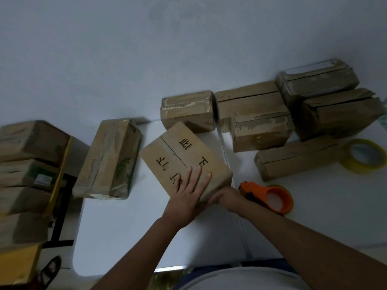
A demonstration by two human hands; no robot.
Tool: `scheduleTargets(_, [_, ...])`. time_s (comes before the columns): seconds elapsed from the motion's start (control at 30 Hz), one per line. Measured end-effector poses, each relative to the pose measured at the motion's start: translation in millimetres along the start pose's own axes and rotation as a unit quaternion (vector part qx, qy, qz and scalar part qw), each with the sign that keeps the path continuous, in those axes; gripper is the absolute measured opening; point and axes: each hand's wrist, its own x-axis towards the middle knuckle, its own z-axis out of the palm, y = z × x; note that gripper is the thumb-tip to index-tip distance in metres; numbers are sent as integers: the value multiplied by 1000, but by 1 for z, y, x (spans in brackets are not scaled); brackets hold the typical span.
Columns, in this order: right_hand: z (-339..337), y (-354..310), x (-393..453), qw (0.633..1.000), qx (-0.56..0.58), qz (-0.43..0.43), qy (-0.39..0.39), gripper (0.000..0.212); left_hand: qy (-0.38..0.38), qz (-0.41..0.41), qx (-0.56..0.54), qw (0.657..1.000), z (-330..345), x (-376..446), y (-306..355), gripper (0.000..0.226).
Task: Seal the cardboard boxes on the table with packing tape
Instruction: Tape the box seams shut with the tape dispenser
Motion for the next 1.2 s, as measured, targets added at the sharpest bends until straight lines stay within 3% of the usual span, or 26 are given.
scheduleTargets(0.1, [-9, 18, -2, 993, -101, 17, 57, 12, -4, 25, -1, 1000, 1, -3, -8, 100])
scheduleTargets(0.2, [-33, 41, -21, 966, -180, -63, 173, 21, -3, 62, 0, 998, 3, -9, -22, 109])
scheduleTargets(0.27, [-49, 57, -34, 935, -210, -102, 267, 17, -3, 73, 8, 997, 1, -10, -31, 109])
scheduleTargets(0.37, [-64, 79, -45, 912, -217, -79, 339, 16, 22, 51, 38, 998, -1, -12, -33, 104])
scheduleTargets(0.5, [-71, 101, -52, 942, -203, -31, 265, 26, 28, -26, -3, 999, 8, -20, -28, 102])
scheduleTargets(0.67, [-74, 107, -50, 932, -290, 4, 217, 17, 23, -31, -3, 999, 5, -17, -25, 91])
scheduleTargets(0.8, [-79, 93, -60, 912, -302, -63, 270, 18, 35, -23, -24, 999, 4, -15, -23, 83])
scheduleTargets(1.0, [-89, 28, -82, 909, -191, -194, 315, 21, 30, 16, -7, 999, 4, -1, -20, 85])
scheduleTargets(1.2, [-100, -22, -96, 914, -168, -210, 305, 22, -13, 66, -39, 997, -19, 32, -28, 72])
